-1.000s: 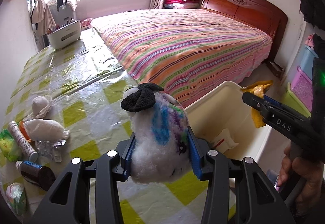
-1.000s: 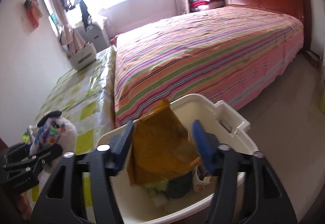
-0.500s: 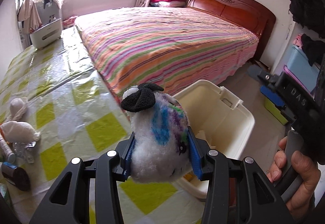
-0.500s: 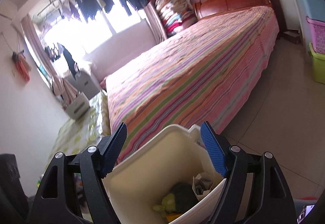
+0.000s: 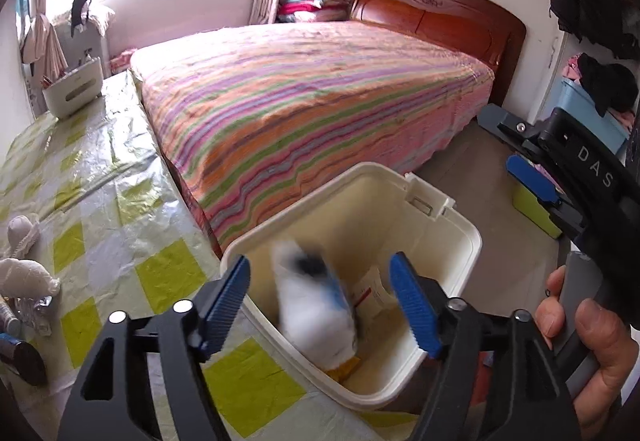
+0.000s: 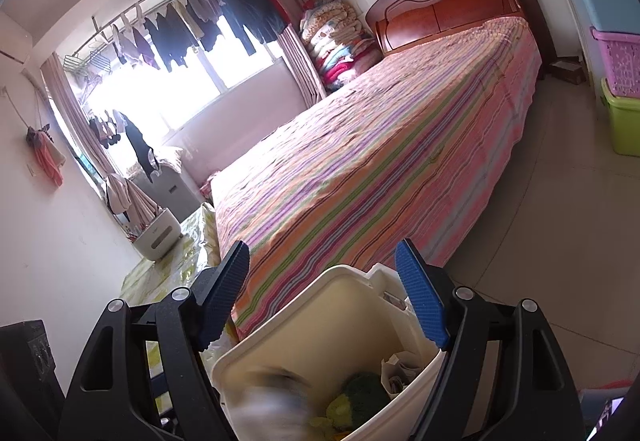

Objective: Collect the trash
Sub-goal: 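Carry the yellow wrapper and white plush to the cream bin and release both, then move both grippers back to the table toward the plastic bags and bottle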

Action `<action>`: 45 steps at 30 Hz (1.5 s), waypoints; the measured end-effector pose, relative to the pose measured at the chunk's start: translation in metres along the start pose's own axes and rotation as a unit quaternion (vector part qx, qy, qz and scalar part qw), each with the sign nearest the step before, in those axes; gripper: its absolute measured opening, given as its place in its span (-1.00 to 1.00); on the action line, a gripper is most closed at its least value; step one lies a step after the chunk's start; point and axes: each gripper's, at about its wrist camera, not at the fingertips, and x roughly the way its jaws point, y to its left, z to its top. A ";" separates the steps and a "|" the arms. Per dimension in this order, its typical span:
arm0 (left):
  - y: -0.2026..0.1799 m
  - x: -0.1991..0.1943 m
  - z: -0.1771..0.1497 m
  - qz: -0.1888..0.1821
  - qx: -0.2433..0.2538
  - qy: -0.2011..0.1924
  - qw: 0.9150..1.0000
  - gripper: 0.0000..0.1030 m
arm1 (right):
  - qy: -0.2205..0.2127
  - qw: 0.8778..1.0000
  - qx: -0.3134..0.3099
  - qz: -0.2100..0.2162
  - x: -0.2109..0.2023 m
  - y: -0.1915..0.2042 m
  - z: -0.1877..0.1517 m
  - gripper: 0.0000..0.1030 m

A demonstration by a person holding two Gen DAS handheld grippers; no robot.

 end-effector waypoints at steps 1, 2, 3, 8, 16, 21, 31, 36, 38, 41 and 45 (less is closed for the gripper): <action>0.000 -0.002 0.000 0.003 0.000 -0.006 1.000 0.41 | 0.001 1.000 -0.001 0.000 0.001 -0.001 0.001 0.45; 0.001 -0.005 0.001 0.005 0.000 -0.011 1.000 0.42 | 0.001 1.000 -0.001 0.001 0.001 -0.002 0.001 0.45; 0.003 -0.007 0.002 0.008 0.000 -0.014 1.000 0.42 | 0.002 1.000 0.000 0.002 0.001 -0.002 0.001 0.45; 0.024 -0.023 0.003 0.050 -0.021 -0.041 0.998 0.43 | 0.010 1.000 -0.004 0.013 0.003 0.005 -0.001 0.51; 0.065 -0.041 -0.010 0.117 -0.029 -0.037 0.992 0.43 | 0.036 0.998 -0.030 0.042 0.013 0.035 -0.013 0.51; 0.092 -0.060 -0.022 0.145 -0.042 -0.046 0.987 0.43 | 0.054 0.996 -0.042 0.062 0.018 0.060 -0.026 0.52; 0.166 -0.105 -0.055 0.221 -0.071 -0.023 0.973 0.43 | 0.095 0.983 -0.108 0.118 0.025 0.133 -0.065 0.52; 0.208 -0.139 -0.078 0.233 -0.108 -0.010 0.967 0.43 | 0.123 0.971 -0.139 0.152 0.028 0.174 -0.091 0.52; 0.222 -0.150 -0.086 0.242 -0.121 -0.006 0.963 0.43 | 0.133 0.964 -0.154 0.169 0.027 0.193 -0.102 0.52; 0.244 -0.166 -0.102 0.257 -0.140 0.001 0.956 0.43 | 0.150 0.951 -0.183 0.198 0.027 0.223 -0.120 0.52; 0.268 -0.182 -0.122 0.270 -0.160 0.017 0.950 0.43 | 0.172 0.928 -0.231 0.234 0.027 0.265 -0.149 0.52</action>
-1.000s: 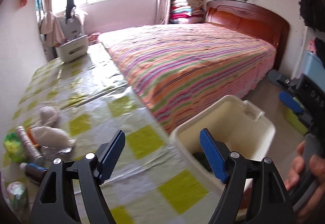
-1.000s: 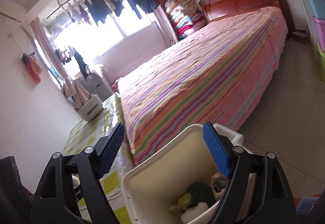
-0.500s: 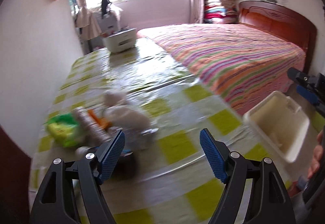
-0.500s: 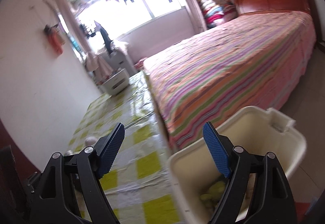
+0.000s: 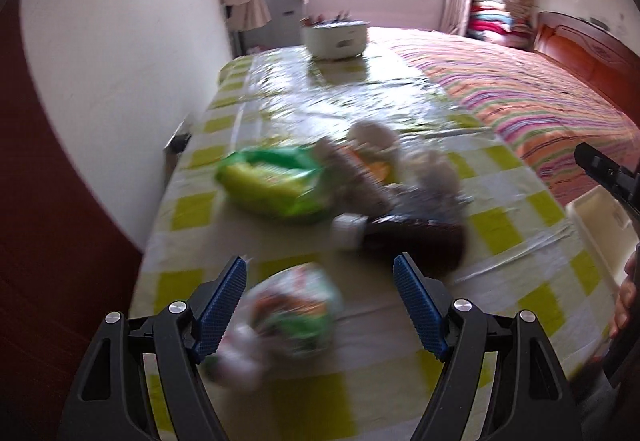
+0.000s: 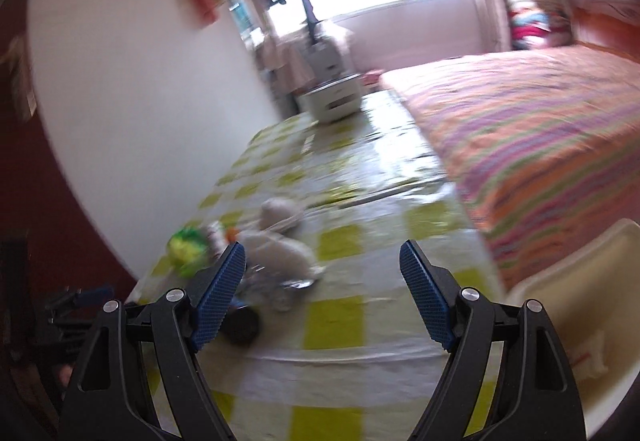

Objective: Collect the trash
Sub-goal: 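Move both grippers back to the table toward the plastic bags and bottle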

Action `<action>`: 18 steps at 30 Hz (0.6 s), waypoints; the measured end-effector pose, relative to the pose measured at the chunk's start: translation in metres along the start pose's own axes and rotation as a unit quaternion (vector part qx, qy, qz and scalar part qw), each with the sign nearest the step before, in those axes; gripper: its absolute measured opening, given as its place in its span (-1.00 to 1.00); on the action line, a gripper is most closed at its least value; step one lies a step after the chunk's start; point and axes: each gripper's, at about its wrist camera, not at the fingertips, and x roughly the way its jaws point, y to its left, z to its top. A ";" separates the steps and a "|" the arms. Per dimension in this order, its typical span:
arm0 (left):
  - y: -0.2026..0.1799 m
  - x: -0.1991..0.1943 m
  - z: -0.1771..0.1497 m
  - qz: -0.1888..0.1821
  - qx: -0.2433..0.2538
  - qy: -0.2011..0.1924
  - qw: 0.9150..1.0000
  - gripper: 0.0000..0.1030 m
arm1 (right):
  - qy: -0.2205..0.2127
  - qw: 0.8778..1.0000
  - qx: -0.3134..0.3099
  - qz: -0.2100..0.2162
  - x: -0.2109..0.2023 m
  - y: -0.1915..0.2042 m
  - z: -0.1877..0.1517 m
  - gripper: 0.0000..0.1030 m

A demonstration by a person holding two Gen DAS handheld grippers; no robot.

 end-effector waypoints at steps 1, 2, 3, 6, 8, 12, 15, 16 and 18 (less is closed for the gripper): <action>0.009 0.002 -0.004 0.001 -0.003 0.010 1.000 0.43 | 0.006 1.000 -0.015 0.008 0.006 0.010 0.000 0.52; 0.014 0.003 -0.007 -0.001 -0.004 0.015 1.000 0.43 | 0.009 0.999 -0.029 0.014 0.012 0.021 -0.001 0.52; 0.018 0.005 -0.010 -0.003 -0.005 0.021 1.000 0.43 | 0.014 0.999 -0.042 0.023 0.017 0.029 -0.003 0.52; 0.026 0.012 -0.020 -0.007 0.004 0.040 0.999 0.43 | 0.032 0.995 -0.089 0.042 0.034 0.052 -0.004 0.52; 0.027 0.017 -0.026 -0.008 0.015 0.050 0.999 0.43 | 0.049 0.989 -0.129 0.054 0.044 0.068 -0.006 0.52; 0.022 0.018 -0.028 -0.014 0.032 0.049 0.998 0.43 | 0.087 0.979 -0.165 0.079 0.062 0.089 -0.016 0.50; 0.018 0.021 -0.028 -0.019 0.045 0.053 0.997 0.43 | 0.106 0.971 -0.192 0.090 0.070 0.101 -0.021 0.39; 0.017 0.023 -0.029 -0.023 0.051 0.056 0.997 0.43 | 0.115 0.968 -0.201 0.093 0.072 0.106 -0.023 0.37; 0.015 0.026 -0.030 -0.029 0.058 0.062 0.996 0.43 | 0.127 0.963 -0.218 0.094 0.076 0.112 -0.027 0.28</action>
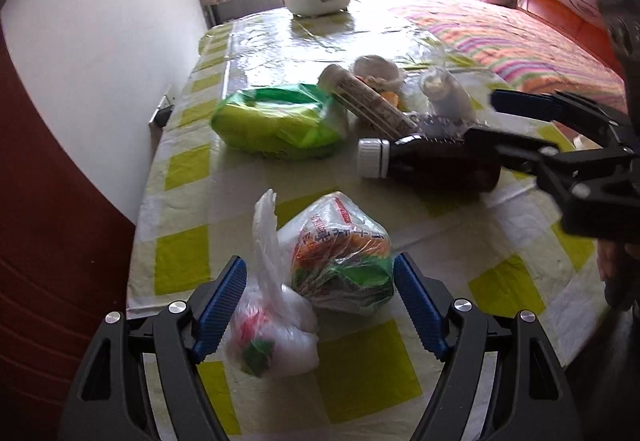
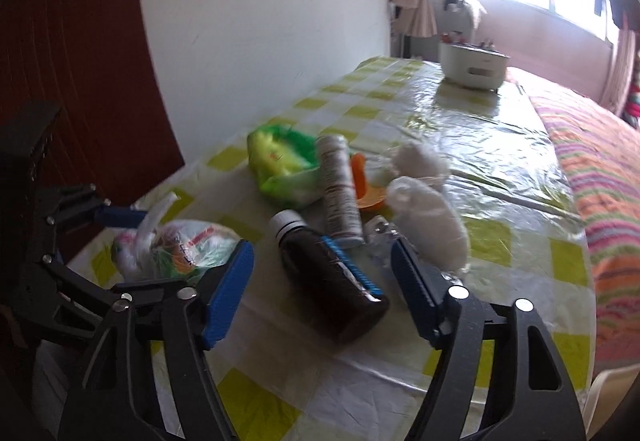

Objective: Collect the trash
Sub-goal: 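Move both grippers back to the table toward the plastic bags and bottle, then grasp the knotted plastic bags with the left gripper while the right gripper grasps the dark brown bottle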

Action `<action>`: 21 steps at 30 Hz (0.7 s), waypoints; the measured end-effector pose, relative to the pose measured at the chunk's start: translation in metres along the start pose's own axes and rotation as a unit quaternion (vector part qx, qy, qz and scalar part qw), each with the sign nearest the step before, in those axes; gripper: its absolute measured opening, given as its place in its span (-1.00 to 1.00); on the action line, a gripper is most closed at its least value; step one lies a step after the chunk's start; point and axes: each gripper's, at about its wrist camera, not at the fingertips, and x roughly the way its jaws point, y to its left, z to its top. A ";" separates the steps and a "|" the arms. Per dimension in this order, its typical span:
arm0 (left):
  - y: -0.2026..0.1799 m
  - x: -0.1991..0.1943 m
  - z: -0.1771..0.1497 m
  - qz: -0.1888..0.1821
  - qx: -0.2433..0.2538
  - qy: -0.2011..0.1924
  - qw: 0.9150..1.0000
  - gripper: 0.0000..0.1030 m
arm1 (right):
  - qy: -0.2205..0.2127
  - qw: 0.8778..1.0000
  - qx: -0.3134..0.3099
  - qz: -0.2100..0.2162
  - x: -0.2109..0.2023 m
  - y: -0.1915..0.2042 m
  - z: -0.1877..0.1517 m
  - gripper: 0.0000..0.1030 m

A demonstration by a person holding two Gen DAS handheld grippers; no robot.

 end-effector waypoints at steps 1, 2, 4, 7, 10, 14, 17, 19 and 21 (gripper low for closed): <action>0.000 0.002 0.000 -0.001 0.002 0.003 1.000 0.43 | 0.008 1.000 -0.012 0.000 0.004 0.004 0.001 0.25; 0.000 0.004 0.000 -0.002 0.003 0.007 1.000 0.43 | 0.017 1.000 -0.026 0.000 0.007 0.009 0.001 0.24; 0.001 0.007 -0.001 -0.005 0.002 0.011 1.000 0.43 | 0.030 0.998 -0.051 -0.009 0.012 0.014 0.002 0.18; 0.005 0.010 -0.001 -0.016 -0.005 0.018 1.000 0.43 | 0.051 0.996 -0.076 -0.020 0.024 0.021 0.005 0.08; 0.007 0.018 -0.003 -0.031 -0.012 0.037 0.999 0.44 | 0.074 0.993 -0.090 -0.027 0.036 0.025 0.003 0.07; 0.012 0.030 -0.006 -0.021 -0.024 0.057 0.998 0.44 | 0.097 0.987 -0.115 -0.052 0.050 0.030 0.002 0.04; 0.018 0.033 -0.006 -0.027 -0.042 0.060 0.997 0.45 | 0.108 0.987 -0.112 -0.049 0.059 0.025 0.006 -0.06; 0.019 0.033 -0.007 -0.022 -0.044 0.058 0.997 0.45 | 0.120 0.986 -0.107 -0.039 0.066 0.023 0.006 -0.10; 0.019 0.034 -0.007 -0.021 -0.046 0.056 0.997 0.45 | 0.133 0.984 -0.110 -0.033 0.072 0.024 0.002 -0.14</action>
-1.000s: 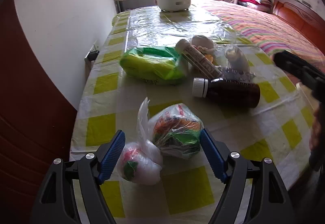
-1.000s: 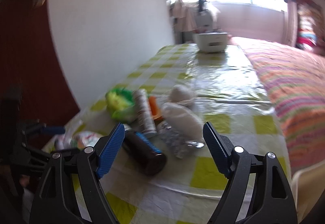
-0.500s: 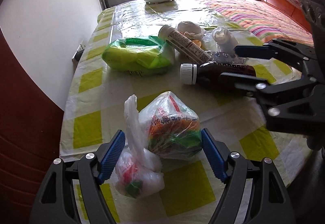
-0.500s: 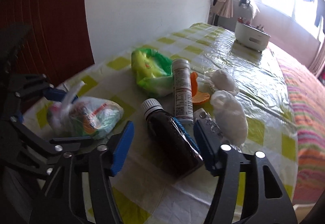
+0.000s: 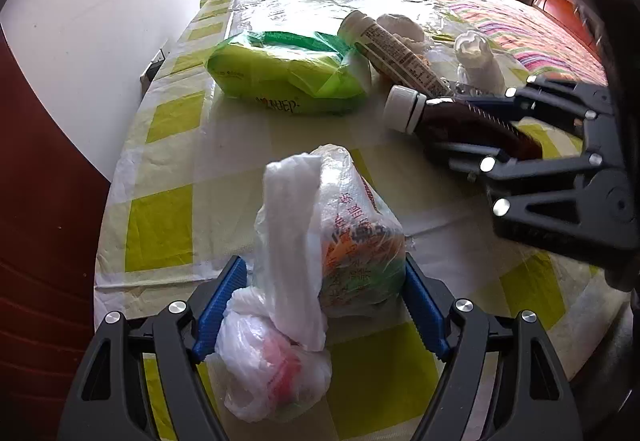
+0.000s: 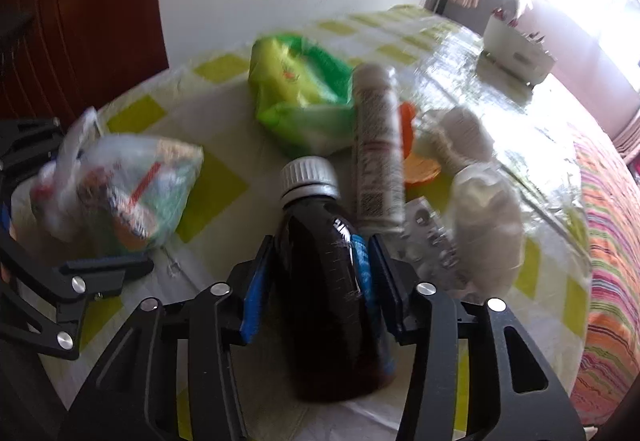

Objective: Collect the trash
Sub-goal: 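Grasp the knotted plastic bags with the left gripper while the right gripper grasps the dark brown bottle, then carry the bags and bottle over the cream bin and open both grippers to drop them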

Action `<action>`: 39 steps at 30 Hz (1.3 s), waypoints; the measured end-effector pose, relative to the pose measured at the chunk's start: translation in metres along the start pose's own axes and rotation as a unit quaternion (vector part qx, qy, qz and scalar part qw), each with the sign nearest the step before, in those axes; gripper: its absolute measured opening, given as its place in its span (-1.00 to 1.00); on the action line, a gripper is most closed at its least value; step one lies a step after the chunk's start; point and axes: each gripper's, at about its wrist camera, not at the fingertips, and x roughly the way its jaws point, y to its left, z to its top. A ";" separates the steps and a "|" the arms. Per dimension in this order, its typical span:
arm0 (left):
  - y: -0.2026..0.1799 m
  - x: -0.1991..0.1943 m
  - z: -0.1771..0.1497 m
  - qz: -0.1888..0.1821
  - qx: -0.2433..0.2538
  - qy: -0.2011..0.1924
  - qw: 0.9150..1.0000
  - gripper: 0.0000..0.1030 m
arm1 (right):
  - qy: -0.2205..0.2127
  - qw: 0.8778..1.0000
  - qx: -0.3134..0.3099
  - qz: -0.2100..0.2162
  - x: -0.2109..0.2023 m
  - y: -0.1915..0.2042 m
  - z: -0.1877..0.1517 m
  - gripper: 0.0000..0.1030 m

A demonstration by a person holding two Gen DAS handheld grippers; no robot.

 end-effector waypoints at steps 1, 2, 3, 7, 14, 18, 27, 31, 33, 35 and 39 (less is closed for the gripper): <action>0.001 0.000 0.000 0.002 -0.004 -0.002 1.000 0.45 | -0.003 1.000 -0.001 -0.003 0.000 0.001 -0.001 -0.15; 0.000 0.000 0.001 0.004 -0.006 -0.004 1.000 0.45 | -0.004 1.000 0.001 -0.005 -0.002 0.001 -0.001 -0.15; 0.001 0.001 0.003 0.004 -0.009 -0.005 1.000 0.43 | -0.003 1.000 0.005 -0.002 -0.003 0.001 -0.001 -0.15; 0.005 0.000 0.008 0.004 -0.035 -0.014 0.999 0.24 | -0.015 0.998 0.049 0.024 -0.015 -0.009 -0.007 -0.15; -0.001 -0.014 0.019 -0.004 -0.054 -0.051 0.997 0.10 | -0.062 0.985 0.142 0.074 -0.051 -0.033 -0.020 -0.15; -0.014 -0.023 0.028 -0.008 -0.048 -0.073 0.996 0.07 | -0.090 0.974 0.192 0.080 -0.070 -0.052 -0.033 -0.15; -0.074 -0.049 0.053 -0.049 -0.021 -0.132 0.990 0.06 | -0.175 0.929 0.321 0.059 -0.123 -0.109 -0.074 -0.15; -0.106 -0.052 0.063 -0.066 -0.001 -0.142 0.988 0.06 | -0.197 0.913 0.356 0.036 -0.139 -0.126 -0.096 -0.15; -0.123 -0.051 0.067 -0.076 0.008 -0.143 0.987 0.06 | -0.206 0.906 0.369 0.025 -0.147 -0.135 -0.108 -0.15; -0.140 -0.051 0.070 -0.084 0.019 -0.143 0.986 0.06 | -0.214 0.899 0.383 0.022 -0.155 -0.145 -0.119 -0.15; -0.172 -0.046 0.074 -0.097 0.043 -0.138 0.985 0.06 | -0.224 0.890 0.397 -0.009 -0.168 -0.158 -0.140 -0.15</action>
